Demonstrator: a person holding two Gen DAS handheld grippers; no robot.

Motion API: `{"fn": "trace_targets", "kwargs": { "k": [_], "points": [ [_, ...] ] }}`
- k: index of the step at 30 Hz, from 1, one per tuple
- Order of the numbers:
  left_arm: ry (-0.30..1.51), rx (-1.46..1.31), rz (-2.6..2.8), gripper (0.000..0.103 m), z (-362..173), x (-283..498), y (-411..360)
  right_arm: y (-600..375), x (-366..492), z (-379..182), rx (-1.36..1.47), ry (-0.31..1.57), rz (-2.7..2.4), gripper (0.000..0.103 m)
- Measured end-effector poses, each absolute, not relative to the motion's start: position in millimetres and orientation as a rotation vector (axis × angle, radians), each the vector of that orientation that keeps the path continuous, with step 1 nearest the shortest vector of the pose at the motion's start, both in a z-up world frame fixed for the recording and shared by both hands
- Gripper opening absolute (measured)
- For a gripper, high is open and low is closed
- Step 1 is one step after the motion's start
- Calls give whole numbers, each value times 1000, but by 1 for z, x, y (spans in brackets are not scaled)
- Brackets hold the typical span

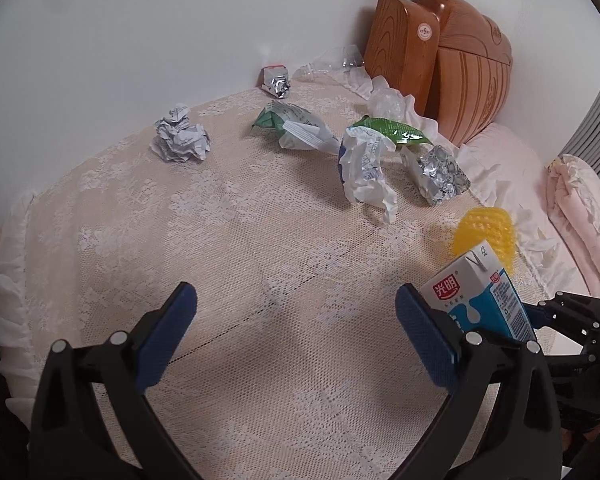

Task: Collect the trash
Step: 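Grasp the blue milk carton with the right tool while the left tool grasps the yellow mesh net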

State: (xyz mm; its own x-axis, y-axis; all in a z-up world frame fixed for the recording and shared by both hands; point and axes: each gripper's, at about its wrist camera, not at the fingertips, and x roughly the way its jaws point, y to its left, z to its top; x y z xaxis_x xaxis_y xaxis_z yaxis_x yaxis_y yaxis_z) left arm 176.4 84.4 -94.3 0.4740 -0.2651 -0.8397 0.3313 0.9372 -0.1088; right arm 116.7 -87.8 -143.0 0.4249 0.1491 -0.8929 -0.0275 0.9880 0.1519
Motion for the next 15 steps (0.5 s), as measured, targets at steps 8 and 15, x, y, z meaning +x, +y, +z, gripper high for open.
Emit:
{"fn": "trace_targets", "kwargs": {
  "k": [8,15],
  "points": [
    [1015,101,-549,95,-90,167,24,-149,65,-112,428,1048,110,42],
    [1082,129,-684,95,-115,177,-73,-216,14,-103,574,1001,-26,42]
  ]
}}
